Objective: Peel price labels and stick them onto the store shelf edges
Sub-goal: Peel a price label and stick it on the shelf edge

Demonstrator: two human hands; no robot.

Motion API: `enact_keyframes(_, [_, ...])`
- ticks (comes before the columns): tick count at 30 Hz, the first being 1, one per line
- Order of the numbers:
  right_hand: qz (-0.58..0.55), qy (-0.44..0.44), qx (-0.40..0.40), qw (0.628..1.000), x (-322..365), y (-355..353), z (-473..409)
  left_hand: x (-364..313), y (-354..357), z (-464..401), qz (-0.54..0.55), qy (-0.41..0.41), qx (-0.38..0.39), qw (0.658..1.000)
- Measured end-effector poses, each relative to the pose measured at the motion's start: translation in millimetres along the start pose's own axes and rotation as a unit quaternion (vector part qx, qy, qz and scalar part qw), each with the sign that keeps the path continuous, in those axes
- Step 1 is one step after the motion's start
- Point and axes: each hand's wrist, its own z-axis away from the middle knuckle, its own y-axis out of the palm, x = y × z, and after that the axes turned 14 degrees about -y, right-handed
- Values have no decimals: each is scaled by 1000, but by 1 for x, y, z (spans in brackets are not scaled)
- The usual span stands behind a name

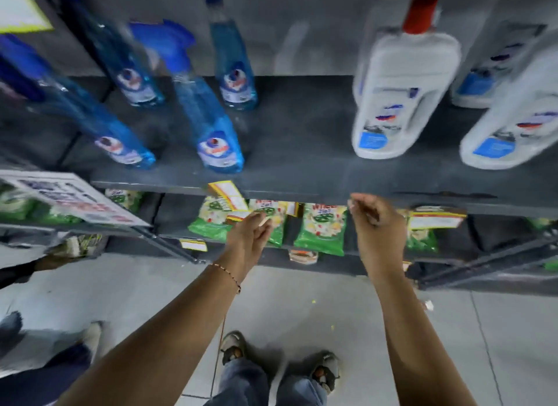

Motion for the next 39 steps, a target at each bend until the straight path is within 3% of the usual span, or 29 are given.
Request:
enact_keyframes(6, [14, -78, 255, 964, 66, 136, 8, -59, -77, -10, 83, -3, 56, 995])
enact_keyframes(10, [90, -146, 308, 936, 80, 178, -6, -64, -67, -9, 31, -35, 76, 996])
enact_keyframes(13, [153, -150, 337, 917, 78, 197, -10, -64, -58, -11, 11, -39, 82, 996])
enact_keyframes(18, [225, -145, 324, 907, 80, 219, 0, -77, -80, -13, -22, -19, 74, 997])
enact_keyframes(21, [275, -138, 316, 898, 75, 215, 15, -87, -102, -8, -114, 73, 16, 991])
enact_keyframes(29, [251, -89, 258, 929, 67, 233, 44, -139, -124, -2, -300, 282, -104, 905])
enact_keyframes(39, [273, -133, 241, 922, 70, 252, 42, -145, -124, -8, -299, 285, -161, 896])
